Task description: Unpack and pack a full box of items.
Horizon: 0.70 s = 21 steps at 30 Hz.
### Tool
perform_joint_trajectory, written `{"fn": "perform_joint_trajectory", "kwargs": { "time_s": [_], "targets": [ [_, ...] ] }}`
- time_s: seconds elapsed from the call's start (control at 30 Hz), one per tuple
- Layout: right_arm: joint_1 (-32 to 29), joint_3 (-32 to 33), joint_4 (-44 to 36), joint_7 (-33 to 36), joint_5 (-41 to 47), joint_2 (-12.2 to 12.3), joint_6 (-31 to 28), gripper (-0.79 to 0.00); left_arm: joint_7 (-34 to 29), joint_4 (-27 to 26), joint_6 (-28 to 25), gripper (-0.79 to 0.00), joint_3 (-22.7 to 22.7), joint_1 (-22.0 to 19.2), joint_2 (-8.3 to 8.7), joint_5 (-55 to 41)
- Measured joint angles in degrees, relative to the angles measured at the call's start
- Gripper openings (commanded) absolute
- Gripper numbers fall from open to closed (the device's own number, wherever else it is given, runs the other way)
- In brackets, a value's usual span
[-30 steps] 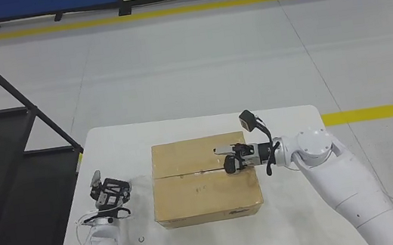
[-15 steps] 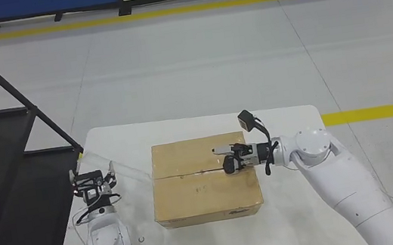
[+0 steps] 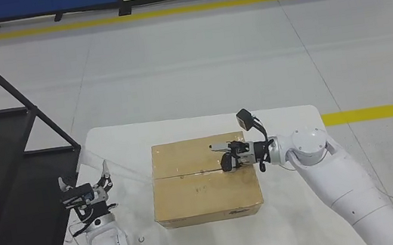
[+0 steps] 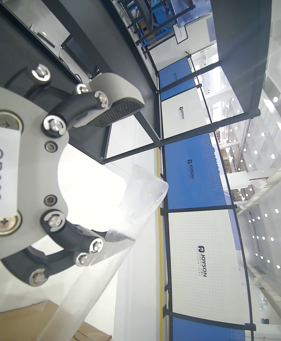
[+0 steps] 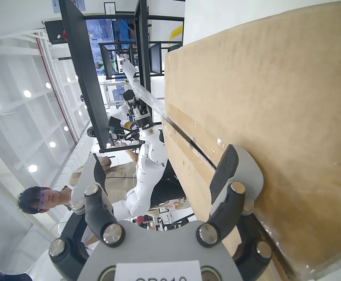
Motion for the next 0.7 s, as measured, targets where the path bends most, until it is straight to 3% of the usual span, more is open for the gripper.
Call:
{"fn": "perform_joint_trajectory", "kwargs": {
  "time_s": [0.4, 0.7],
  "targets": [
    [-0.18, 0.06, 0.80, -0.84, 0.53, -0.13, -0.36, 0.000, 3.35, -8.50, 2.22, 0.000, 1.33, 4.81, -0.52, 4.04],
    [-0.70, -0.11, -0.05, -1.68, 0.36, -0.21, -0.08, 0.000, 2.82, -12.68, 5.89, 0.000, 5.54, 6.38, -1.31, 10.49]
  ]
}}
